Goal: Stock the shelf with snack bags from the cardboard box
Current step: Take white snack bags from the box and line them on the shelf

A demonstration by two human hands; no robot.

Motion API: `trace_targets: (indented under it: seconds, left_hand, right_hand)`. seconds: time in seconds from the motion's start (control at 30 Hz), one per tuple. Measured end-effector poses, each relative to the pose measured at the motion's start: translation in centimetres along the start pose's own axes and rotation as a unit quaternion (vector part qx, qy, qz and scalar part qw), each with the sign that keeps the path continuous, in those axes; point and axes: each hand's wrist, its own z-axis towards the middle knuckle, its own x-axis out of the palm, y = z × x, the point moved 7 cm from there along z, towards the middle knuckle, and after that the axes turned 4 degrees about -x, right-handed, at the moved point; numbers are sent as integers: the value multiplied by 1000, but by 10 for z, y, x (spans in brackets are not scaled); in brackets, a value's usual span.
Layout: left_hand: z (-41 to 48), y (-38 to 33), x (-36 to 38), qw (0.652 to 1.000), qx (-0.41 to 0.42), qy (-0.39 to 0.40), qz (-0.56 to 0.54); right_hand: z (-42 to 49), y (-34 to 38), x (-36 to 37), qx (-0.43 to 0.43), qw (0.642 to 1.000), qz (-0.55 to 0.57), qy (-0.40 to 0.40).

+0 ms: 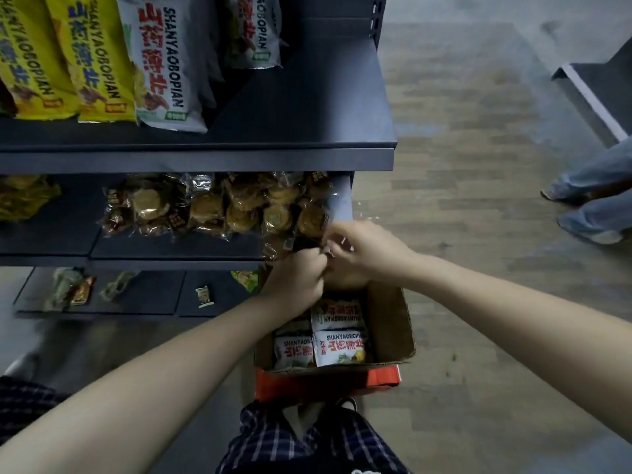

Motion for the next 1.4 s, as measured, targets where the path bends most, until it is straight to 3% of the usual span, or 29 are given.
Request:
trace_targets:
  seconds: [0.13,0.23,0.33,0.5,0.63,0.73,1.0,1.4]
  left_hand:
    - [-7,30,63,991,-79,107,9]
    - [-11,55,114,952,-197,235,-7]
    - [-16,68,154,912,-241,331,-24]
    - [-12,94,190,894,-309,320,-52]
    - [0,103,207,899,-316,292,-87]
    - [8,109,216,905,-326,257,-94]
    - [15,124,252,893,-355,254,-114]
    - [0,158,303,854,-432,239,-162]
  right_hand:
    - [-18,-36,62,79,990,1,113]
    - [-28,-66,109,148,970,20,190]
    - [-38,-94,148,212,948,37,236]
    - [-49,-139,189,273,927,50,254]
    - [-49,-162,211,291,920,38,258]
    - [-43,-168,228,288,919,28,267]
    - [-27,-173,266,275,916,9,292]
    - [-22,-202,311,399,864,114,284]
